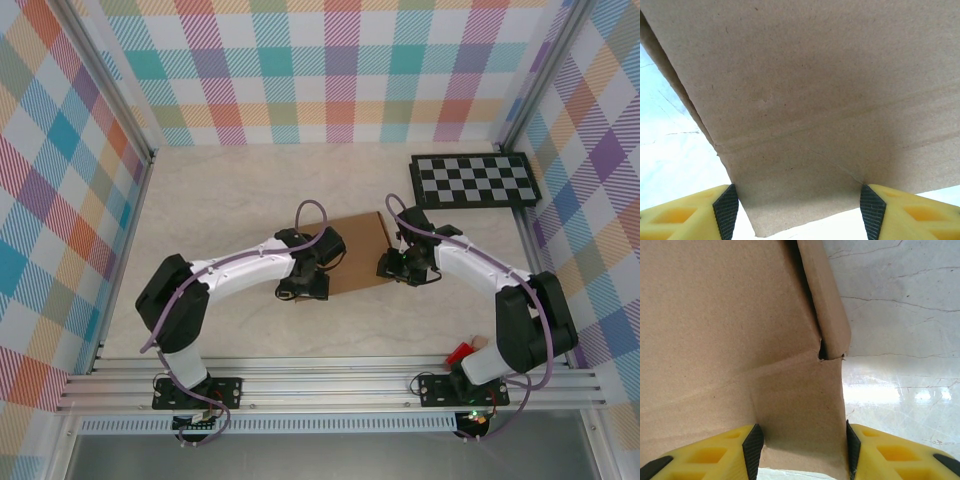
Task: Fold the paper box
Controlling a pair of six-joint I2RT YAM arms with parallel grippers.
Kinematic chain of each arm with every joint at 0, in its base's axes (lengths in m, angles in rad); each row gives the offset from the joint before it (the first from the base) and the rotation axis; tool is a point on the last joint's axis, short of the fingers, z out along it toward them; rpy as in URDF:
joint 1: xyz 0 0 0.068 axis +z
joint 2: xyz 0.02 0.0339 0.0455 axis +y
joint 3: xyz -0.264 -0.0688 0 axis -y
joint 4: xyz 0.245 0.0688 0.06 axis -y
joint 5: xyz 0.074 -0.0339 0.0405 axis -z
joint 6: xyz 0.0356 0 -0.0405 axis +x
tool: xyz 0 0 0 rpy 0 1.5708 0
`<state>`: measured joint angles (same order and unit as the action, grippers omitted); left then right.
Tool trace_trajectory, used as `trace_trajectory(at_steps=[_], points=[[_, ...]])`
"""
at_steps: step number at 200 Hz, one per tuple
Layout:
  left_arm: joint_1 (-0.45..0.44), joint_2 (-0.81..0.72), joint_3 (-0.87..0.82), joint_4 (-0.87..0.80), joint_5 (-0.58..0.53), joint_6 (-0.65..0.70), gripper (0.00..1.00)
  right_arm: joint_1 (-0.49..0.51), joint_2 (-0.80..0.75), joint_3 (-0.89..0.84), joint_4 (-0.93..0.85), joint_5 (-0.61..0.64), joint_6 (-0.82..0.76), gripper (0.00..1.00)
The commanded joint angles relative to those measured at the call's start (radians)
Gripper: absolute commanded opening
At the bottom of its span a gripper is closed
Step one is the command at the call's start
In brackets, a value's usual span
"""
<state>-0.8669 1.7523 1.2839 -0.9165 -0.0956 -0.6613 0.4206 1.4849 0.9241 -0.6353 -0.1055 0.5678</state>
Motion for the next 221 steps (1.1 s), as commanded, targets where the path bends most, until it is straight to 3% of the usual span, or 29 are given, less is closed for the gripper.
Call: trace_trajectory(at_steps=[1, 30, 73, 113, 160, 221], points=[[0.011, 0.023, 0.019, 0.026, 0.022, -0.003, 0.61, 0.006, 0.014, 0.009, 0.006, -0.028, -0.008, 0.48], [0.010, 0.006, 0.029, 0.048, 0.058, -0.030, 0.38, 0.007, 0.013, 0.012, 0.007, -0.032, -0.005, 0.48], [0.011, 0.000, 0.062, 0.054, 0.094, -0.049, 0.34, 0.006, 0.017, 0.021, 0.006, -0.041, -0.002, 0.48], [0.017, -0.024, 0.082, -0.005, 0.039, -0.013, 0.49, 0.005, -0.010, 0.041, -0.041, -0.002, -0.036, 0.51], [0.084, -0.141, 0.026, -0.052, -0.001, 0.049, 0.62, 0.004, -0.048, 0.107, -0.153, 0.030, -0.120, 0.53], [0.156, -0.180, -0.088, 0.052, 0.078, 0.154, 0.70, 0.004, 0.053, 0.233, -0.194, -0.013, -0.246, 0.52]])
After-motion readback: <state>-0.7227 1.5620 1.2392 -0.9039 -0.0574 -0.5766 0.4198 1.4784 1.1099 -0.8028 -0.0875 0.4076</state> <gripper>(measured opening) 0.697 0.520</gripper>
